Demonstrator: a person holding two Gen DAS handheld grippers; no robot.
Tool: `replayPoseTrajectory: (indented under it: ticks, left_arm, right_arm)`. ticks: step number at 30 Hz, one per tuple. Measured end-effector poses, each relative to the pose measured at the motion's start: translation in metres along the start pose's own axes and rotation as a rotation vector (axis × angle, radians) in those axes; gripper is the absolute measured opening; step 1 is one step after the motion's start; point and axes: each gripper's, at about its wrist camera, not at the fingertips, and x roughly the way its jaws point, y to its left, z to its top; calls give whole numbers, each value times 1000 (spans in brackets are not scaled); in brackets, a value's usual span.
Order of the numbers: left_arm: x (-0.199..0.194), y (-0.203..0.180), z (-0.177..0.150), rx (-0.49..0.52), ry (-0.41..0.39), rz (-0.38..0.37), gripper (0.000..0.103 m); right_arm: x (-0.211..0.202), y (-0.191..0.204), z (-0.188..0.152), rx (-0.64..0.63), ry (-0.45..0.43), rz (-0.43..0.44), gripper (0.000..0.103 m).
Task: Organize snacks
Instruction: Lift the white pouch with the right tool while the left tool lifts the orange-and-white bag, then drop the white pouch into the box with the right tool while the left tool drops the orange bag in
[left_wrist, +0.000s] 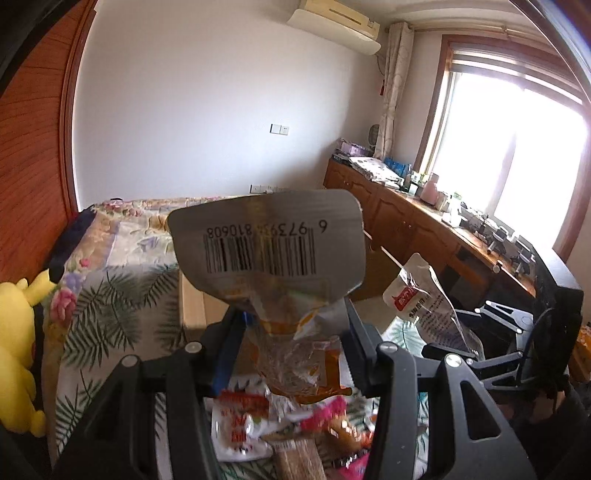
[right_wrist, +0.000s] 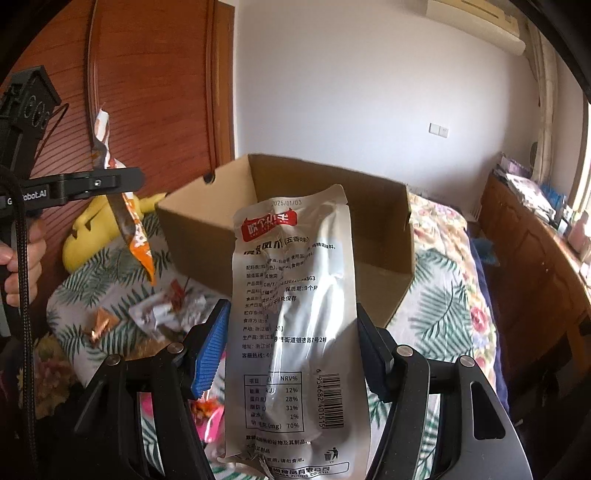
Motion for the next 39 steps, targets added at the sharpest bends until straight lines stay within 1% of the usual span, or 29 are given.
replayPoseTrajectory:
  ticks: [9, 14, 21, 26, 30, 32, 36, 38, 39]
  left_arm:
    - [24, 5, 44, -21, -9, 28, 49]
    - [38, 8, 59, -40, -2, 33, 49]
    - [54, 12, 78, -41, -5, 73, 49]
    - [71, 11, 71, -31, 32, 96, 49]
    - [85, 10, 60, -22, 68, 111, 50]
    - [93, 9, 54, -15, 90, 119, 51]
    - [99, 9, 45, 4, 105, 140, 52]
    - [100, 8, 43, 24, 103, 164, 57]
    - [99, 8, 42, 29, 98, 169, 62]
  right_arm:
    - [13, -14, 35, 23, -19, -13, 65]
    - [24, -16, 54, 11, -23, -32, 66]
    - [42, -18, 72, 22, -29, -56, 66]
    - [63, -24, 72, 58, -15, -73, 66]
    - [84, -29, 76, 52, 20, -98, 66]
    - [92, -33, 79, 67, 35, -94, 66]
    - [105, -38, 82, 94, 61, -103, 66]
    - [109, -37, 80, 100, 69, -117, 66]
    - [111, -37, 80, 103, 75, -126, 66]
